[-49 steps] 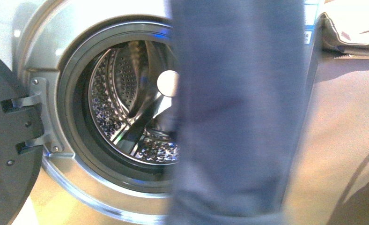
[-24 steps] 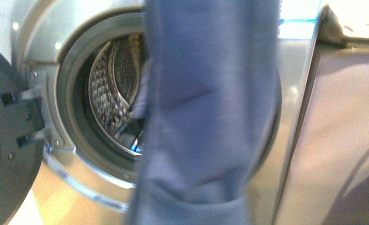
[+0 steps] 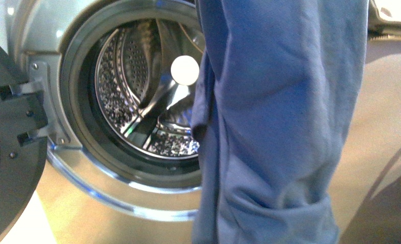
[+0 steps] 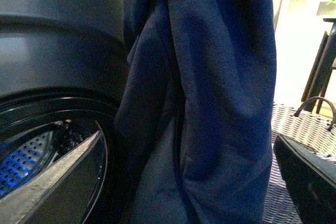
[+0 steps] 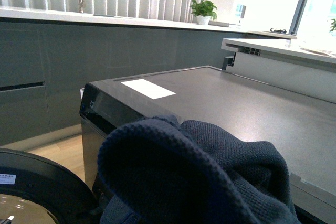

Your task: Put clothes into washing machine

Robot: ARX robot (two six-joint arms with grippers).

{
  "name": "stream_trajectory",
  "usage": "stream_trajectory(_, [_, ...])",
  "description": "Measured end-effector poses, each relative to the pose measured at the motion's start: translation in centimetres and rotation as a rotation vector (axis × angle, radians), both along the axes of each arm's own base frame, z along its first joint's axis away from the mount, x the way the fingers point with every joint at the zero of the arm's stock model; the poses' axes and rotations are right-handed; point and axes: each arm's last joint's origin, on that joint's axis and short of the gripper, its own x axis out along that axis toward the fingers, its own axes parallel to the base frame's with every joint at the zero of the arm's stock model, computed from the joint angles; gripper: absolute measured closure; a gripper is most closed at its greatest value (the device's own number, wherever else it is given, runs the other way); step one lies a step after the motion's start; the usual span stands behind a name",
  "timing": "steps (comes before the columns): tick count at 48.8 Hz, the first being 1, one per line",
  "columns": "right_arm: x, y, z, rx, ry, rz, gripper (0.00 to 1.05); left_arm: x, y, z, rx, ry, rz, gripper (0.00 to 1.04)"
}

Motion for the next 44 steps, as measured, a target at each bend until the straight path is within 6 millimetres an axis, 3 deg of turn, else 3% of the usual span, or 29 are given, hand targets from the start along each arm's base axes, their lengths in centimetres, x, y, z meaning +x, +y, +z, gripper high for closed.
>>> stream_trajectory(10, [0.0, 0.0, 0.0, 0.0, 0.0, 0.0, 1.01, 2.1, -1.0, -1.4, 0.011, 0.029, -0.101, 0.06])
stream_trajectory(22, [0.0, 0.0, 0.0, 0.0, 0.0, 0.0, 1.01, 4.5, -4.0, -3.4, 0.04, 0.091, -0.149, 0.06])
stream_trajectory(35, [0.0, 0.0, 0.0, 0.0, 0.0, 0.0, 1.01, 6.0, -6.6, -3.4, 0.023, 0.067, -0.158, 0.06])
stream_trajectory(44, [0.0, 0.0, 0.0, 0.0, 0.0, 0.0, 1.01, 5.7, -8.5, -3.2, 0.018, 0.055, -0.21, 0.06])
